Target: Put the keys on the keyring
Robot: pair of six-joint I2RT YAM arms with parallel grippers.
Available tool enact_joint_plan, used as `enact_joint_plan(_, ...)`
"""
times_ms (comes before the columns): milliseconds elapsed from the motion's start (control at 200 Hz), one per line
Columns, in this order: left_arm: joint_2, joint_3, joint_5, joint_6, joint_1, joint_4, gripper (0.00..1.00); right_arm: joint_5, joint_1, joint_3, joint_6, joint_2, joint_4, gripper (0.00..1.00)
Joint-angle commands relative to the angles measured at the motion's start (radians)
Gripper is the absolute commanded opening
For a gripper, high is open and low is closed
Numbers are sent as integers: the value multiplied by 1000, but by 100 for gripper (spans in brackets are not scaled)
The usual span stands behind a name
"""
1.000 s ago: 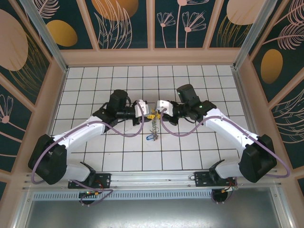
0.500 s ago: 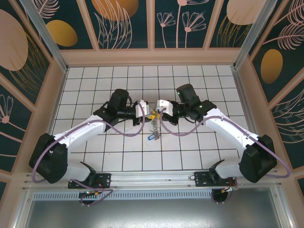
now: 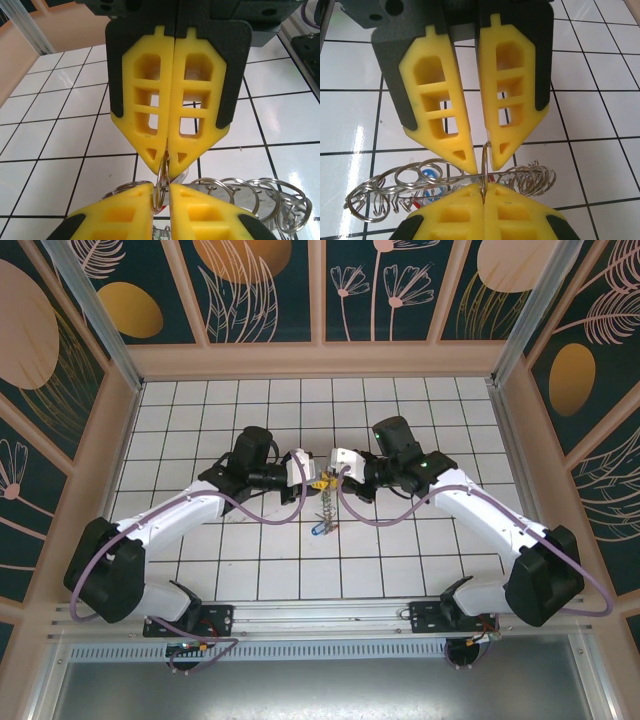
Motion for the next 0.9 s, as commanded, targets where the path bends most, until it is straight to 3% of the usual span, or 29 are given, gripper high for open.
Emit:
enact_joint_plan(0, 16, 22, 23, -5, -2, -2, 10, -32, 5, 9, 9, -38, 60, 0)
enact_joint_plan(65, 17, 28, 24, -7, -2, 2, 0, -32, 8, 12, 10, -38, 59, 0)
enact_joint_plan(310, -11, -6, 74, -53, -2, 99, 0, -43, -2, -25, 36, -71, 113, 0)
enact_joint_plan(370, -31, -33, 89, -74, -1, 155, 0, -66, -21, -48, 52, -97, 138, 12)
enact_joint_plan(480, -56, -74, 115, -117, -1, 259, 0, -89, -43, -77, 64, -134, 141, 23)
enact_joint_plan(756, -56, -153, 179, -233, -2, 527, 0, -154, -99, -102, 105, -212, 99, 30)
enact_joint_plan(891, -49, -153, 194, -250, -1, 564, 0, -179, -105, -94, 129, -200, 67, 32)
